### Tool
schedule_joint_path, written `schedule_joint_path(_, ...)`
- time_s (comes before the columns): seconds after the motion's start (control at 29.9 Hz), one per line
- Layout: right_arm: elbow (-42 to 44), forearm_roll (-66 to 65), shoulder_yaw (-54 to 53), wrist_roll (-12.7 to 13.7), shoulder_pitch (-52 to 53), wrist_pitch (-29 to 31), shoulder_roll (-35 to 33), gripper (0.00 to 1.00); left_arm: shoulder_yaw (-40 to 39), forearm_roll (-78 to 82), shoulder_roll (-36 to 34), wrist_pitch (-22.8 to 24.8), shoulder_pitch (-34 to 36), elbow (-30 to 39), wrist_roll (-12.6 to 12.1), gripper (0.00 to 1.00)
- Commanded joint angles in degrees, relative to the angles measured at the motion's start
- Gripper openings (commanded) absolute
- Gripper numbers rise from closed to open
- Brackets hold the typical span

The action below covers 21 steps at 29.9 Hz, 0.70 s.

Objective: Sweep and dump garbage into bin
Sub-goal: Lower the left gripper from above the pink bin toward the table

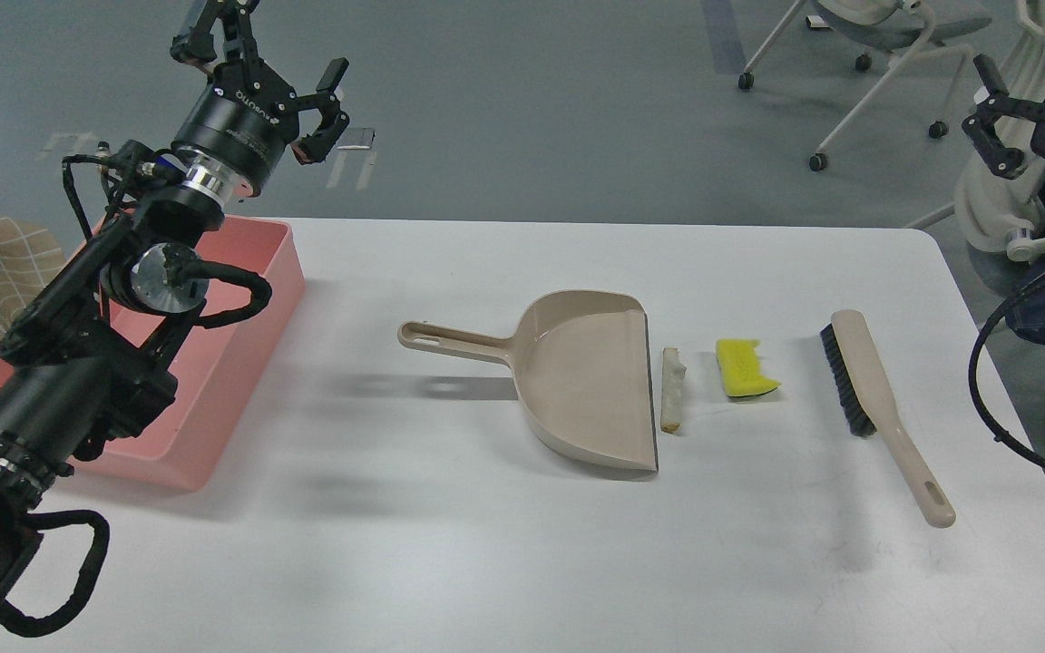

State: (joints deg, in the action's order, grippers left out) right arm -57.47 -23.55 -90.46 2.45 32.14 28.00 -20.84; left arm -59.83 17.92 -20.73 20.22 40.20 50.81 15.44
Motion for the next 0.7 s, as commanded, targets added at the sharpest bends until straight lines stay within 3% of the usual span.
schedule_joint_path(0.0, -0.01, 0.08, -0.07, 0.02, 0.11, 0.0, 0.01, 1.0, 0.06, 0.01, 0.07, 0.0, 0.14, -0.01, 0.29, 0.99)
schedule_joint_path(0.47, -0.01, 0.08, -0.07, 0.02, 0.64, 0.0, 0.01, 1.0, 0.06, 0.01, -0.19, 0.44, 0.31, 0.08, -0.06, 0.99)
schedule_joint_path(0.67, 0.08, -0.01, 0.02, 0.02, 0.73, 0.0, 0.27, 1.0, 0.68, 0.01, -1.86, 0.44, -0.39, 4.46, 0.12, 0.99)
